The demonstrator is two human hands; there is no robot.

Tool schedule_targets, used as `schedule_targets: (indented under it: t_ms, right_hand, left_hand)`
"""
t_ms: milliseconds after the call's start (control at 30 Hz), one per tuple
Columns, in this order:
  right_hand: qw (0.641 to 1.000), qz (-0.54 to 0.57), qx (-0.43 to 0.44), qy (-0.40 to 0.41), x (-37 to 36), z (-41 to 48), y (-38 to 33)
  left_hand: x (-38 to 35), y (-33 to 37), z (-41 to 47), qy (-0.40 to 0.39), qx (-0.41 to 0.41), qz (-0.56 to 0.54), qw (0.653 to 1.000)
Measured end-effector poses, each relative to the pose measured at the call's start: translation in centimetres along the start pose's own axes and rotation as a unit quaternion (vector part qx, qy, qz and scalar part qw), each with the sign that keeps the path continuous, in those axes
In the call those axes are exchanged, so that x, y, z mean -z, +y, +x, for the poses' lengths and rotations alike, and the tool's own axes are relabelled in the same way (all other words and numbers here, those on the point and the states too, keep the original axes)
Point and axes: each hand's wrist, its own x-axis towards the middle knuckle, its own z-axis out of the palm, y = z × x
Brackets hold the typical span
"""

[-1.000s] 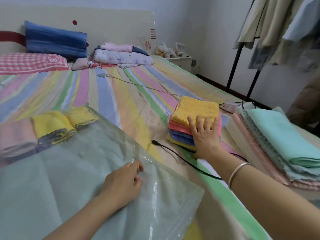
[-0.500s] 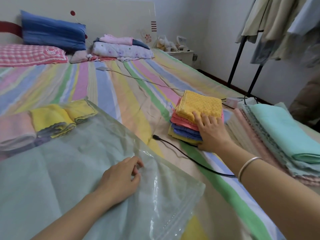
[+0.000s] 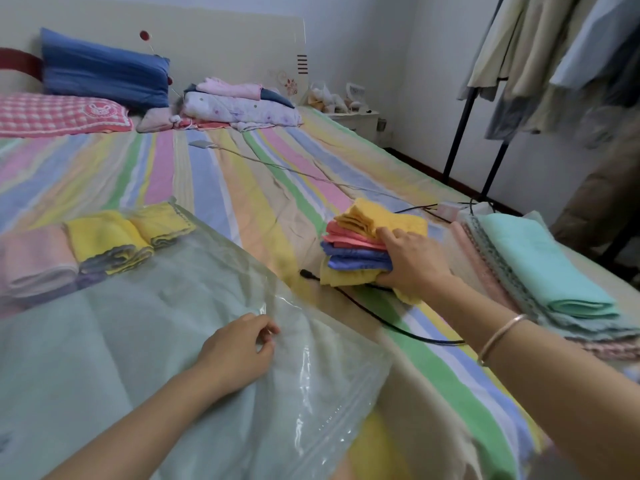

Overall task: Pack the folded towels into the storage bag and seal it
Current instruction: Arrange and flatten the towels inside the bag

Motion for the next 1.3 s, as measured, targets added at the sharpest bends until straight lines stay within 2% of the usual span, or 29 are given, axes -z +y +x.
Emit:
schedule_targets:
  t_ms: [133,200,267,333,367,433,500,533,600,700,767,933,967,1033,1100,1133,1233,1300]
  right_hand:
    - [0.993,-0.027,0.11,0.022,1.1,-6.0,-1.0]
    - [0.994,-0.004,0.106,0.009,0.5,-8.9,-0.6]
    - [0.993,0.076,0.087,-0.029,0.1,-10.7,-0.4]
    - [0.976,0.205,0.03,-0.07,1.0,-10.9,-0.6]
    - [0.963,0.26,-0.002,-0.065,1.6,-10.7,-0.8]
    - [0.938,0.332,-0.093,0.027,2.7,-9.8,-1.3]
    - [0.914,0.327,-0.223,0.091,3.3,-8.7,-0.9]
    - [0.905,0.318,-0.274,0.073,3.5,-8.1,-0.5]
    - [0.881,0.334,-0.335,-0.017,3.1,-7.0,0.4]
    - [0.811,0.416,-0.397,-0.11,2.9,-5.7,1.3]
    - [0.771,0.46,-0.419,-0.133,2.9,-5.3,1.7]
    - [0.724,0.506,-0.427,-0.195,3.3,-3.9,1.8]
    - [0.738,0.494,-0.415,-0.197,3.3,-3.5,1.5]
    - [0.813,0.413,-0.374,-0.17,4.2,-3.1,0.7]
    - [0.891,0.308,-0.32,-0.096,5.1,-2.7,-0.5]
    - [0.918,0.259,-0.297,-0.052,5.5,-2.6,-1.2]
    - [0.97,0.108,-0.212,0.055,6.1,-2.0,-4.1]
    - [0.987,0.032,-0.14,0.066,6.2,-1.6,-6.3]
  left_hand:
    - [0.8,0.6,-1.4,-0.023,-0.029,0.03,0.999]
    - [0.9,0.8,-2.5,-0.038,-0.041,0.049,0.997]
    - [0.9,0.7,-3.3,-0.051,-0.052,0.061,0.996]
    - [0.9,0.8,-3.8,-0.054,-0.06,0.068,0.994]
    - [1.0,0.8,-3.9,-0.051,-0.059,0.067,0.995]
    - [1.2,1.1,-4.1,-0.044,-0.051,0.056,0.996]
    - [1.3,1.4,-4.2,-0.038,-0.044,0.042,0.997]
    - [1.2,1.6,-4.3,-0.038,-0.043,0.036,0.998]
    - [1.2,1.8,-4.3,-0.038,-0.043,0.027,0.998]
    - [0.9,2.0,-4.4,-0.038,-0.046,0.026,0.998]
    - [0.9,2.1,-4.5,-0.035,-0.047,0.026,0.998]
    - [0.7,1.9,-4.3,-0.043,-0.046,0.02,0.998]
    - [0.7,1.9,-4.2,-0.044,-0.046,0.019,0.998]
    - [0.8,1.8,-4.2,-0.047,-0.047,0.015,0.998]
    - [0.8,1.7,-4.2,-0.047,-0.048,0.009,0.998]
    - [0.8,1.7,-4.3,-0.047,-0.048,0.006,0.998]
    - [0.9,1.5,-4.5,-0.041,-0.056,-0.005,0.998]
    - [1.0,1.3,-4.6,-0.04,-0.062,-0.011,0.997]
